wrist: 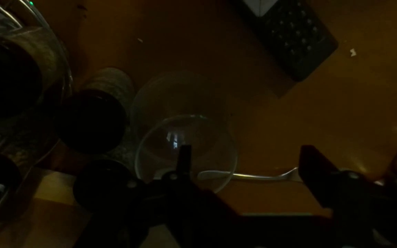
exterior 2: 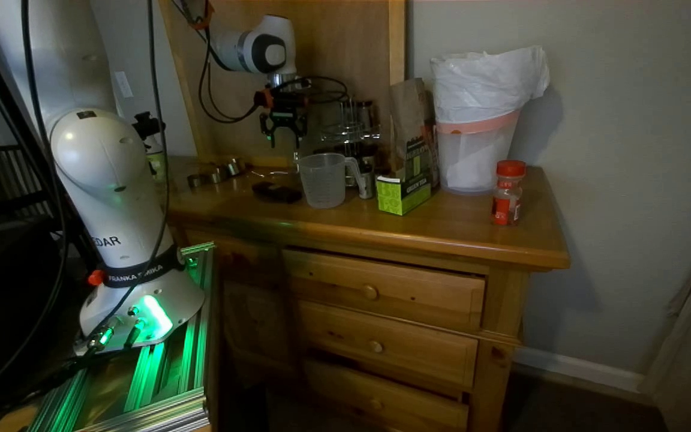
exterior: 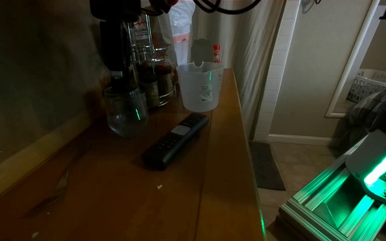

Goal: Put the glass cup in the clear jug.

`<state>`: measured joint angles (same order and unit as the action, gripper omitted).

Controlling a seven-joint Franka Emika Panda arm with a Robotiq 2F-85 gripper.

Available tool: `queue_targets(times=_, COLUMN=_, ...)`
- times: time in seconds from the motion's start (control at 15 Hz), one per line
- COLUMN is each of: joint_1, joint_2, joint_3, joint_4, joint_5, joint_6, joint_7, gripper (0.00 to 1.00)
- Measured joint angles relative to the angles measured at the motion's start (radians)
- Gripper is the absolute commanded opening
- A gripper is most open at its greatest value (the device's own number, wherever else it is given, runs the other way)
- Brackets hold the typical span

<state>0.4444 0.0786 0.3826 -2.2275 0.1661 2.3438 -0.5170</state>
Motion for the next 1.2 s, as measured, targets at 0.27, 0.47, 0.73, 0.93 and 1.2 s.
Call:
queue_targets(times=0.27, joint_1=0.0, joint_2=0.014, joint_3=0.006, joint_4=0.004, joint_5=-0.012, joint_6=0.008, joint_7=0.005, gripper=0.68)
queue_targets(times=0.47, joint_1=0.0, joint_2=0.027, joint_3=0.007, joint_4=0.006, joint_5=-0.042, joint_6=0.021, joint_7=0.021, gripper=0.58)
queue_targets(times=0.73, joint_1=0.0, joint_2=0.05, joint_3=0.008, joint_4=0.008, joint_5=-0.076, joint_6=0.023, joint_7=0.037, gripper=0.19)
queue_targets(times=0.93, joint_1=0.0, joint_2=0.065, joint_3=0.009, joint_4=0.011, joint_5=-0.087, joint_6=0.023, joint_7=0.04, gripper=0.01)
queue_targets(times=1.2, joint_1=0.0, joint_2=0.073, joint_3=0.015, joint_4=0.019, joint_5=-0.089, joint_6=0.023, joint_7=0.042, gripper=0.01)
